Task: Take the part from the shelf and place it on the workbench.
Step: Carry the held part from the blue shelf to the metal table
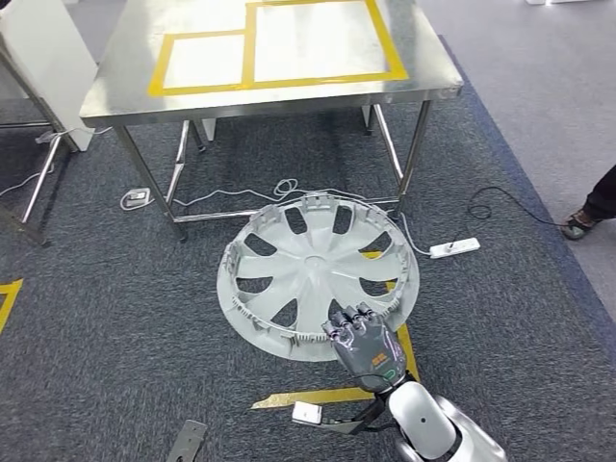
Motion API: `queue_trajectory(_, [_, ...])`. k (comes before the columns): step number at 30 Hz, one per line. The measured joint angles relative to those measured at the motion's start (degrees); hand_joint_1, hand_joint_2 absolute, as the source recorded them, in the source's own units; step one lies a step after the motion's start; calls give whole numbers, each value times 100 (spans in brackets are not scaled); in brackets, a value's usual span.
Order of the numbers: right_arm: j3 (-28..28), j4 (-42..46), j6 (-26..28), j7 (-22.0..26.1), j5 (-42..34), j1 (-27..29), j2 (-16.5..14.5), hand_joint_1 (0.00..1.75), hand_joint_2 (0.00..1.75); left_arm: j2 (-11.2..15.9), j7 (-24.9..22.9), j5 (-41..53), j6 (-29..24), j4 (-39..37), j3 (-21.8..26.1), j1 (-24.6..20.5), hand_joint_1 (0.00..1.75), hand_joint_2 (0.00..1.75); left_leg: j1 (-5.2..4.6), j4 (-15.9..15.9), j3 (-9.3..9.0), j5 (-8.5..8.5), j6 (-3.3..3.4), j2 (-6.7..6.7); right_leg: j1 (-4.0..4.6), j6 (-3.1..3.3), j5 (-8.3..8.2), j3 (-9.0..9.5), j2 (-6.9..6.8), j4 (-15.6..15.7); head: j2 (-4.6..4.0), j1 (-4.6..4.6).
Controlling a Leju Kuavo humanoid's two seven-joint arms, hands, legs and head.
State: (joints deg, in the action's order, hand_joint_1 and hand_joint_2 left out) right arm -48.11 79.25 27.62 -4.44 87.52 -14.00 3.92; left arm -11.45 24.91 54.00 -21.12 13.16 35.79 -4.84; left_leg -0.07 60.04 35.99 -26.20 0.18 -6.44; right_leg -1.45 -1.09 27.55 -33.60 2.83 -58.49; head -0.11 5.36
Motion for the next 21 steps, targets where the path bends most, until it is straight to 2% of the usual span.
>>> queue_trajectory(2, [0,0,-3,-1,3,8,1,154,175,-2,1,-1,-2,0,-1,-18,0,175,-6,498,233,-268,-60,384,-2,67,17,44,-156,25,0,33])
queue_trajectory(3, [0,0,-4,-2,5,11,2,154,175,-1,1,-1,-2,0,-1,-30,0,175,12,882,419,-440,-85,501,4,88,33,56,-227,25,0,47])
queue_trajectory(4, [0,0,-4,-2,7,14,3,154,175,0,1,-1,-1,0,-1,-34,0,175,35,1231,589,-565,-108,557,9,97,46,66,-291,24,0,45])
queue_trajectory(5, [0,0,-4,-2,9,16,4,154,175,0,1,-1,1,0,0,-29,0,175,57,1435,686,-597,-127,580,11,98,58,77,-344,24,0,47])
queue_trajectory(6, [0,0,-5,-2,9,16,4,154,175,1,1,-1,2,0,1,-21,0,175,76,1428,680,-518,-140,589,9,91,69,90,-383,23,0,47])
queue_trajectory(7, [0,0,-5,-2,9,16,4,154,175,2,1,-1,3,0,1,-14,0,175,90,1190,559,-342,-145,596,6,77,82,109,-409,22,0,48])
queue_trajectory(8, [0,0,-6,-2,9,15,4,154,175,3,1,-1,4,0,1,-12,0,175,99,805,365,-129,-139,611,3,58,97,131,-427,22,0,49])
queue_trajectory(10, [0,0,-8,-2,9,9,4,154,175,3,1,-2,9,0,-1,-20,0,175,81,133,24,87,-102,650,20,5,122,149,-446,16,0,47])
queue_trajectory(11, [0,0,-9,-2,9,6,4,154,175,0,1,-2,13,0,-1,-25,0,175,74,-42,-57,102,-88,663,33,-10,132,144,-448,9,0,43])
queue_trajectory(13, [0,-1,-12,-3,8,0,4,154,175,-5,1,-5,18,0,1,-25,0,175,63,-123,-80,70,-73,659,43,-19,138,135,-450,7,0,36])
queue_trajectory(15, [0,-2,-13,-2,5,0,4,154,175,-6,0,-7,26,0,2,-18,0,175,53,-127,-80,66,-64,650,35,-23,133,154,-458,38,0,35])
queue_trajectory(21, [0,-2,-16,-2,-12,-4,4,154,175,-7,-1,-7,38,0,2,-19,0,175,42,-125,-80,52,-11,647,28,-90,99,188,-461,115,0,37])
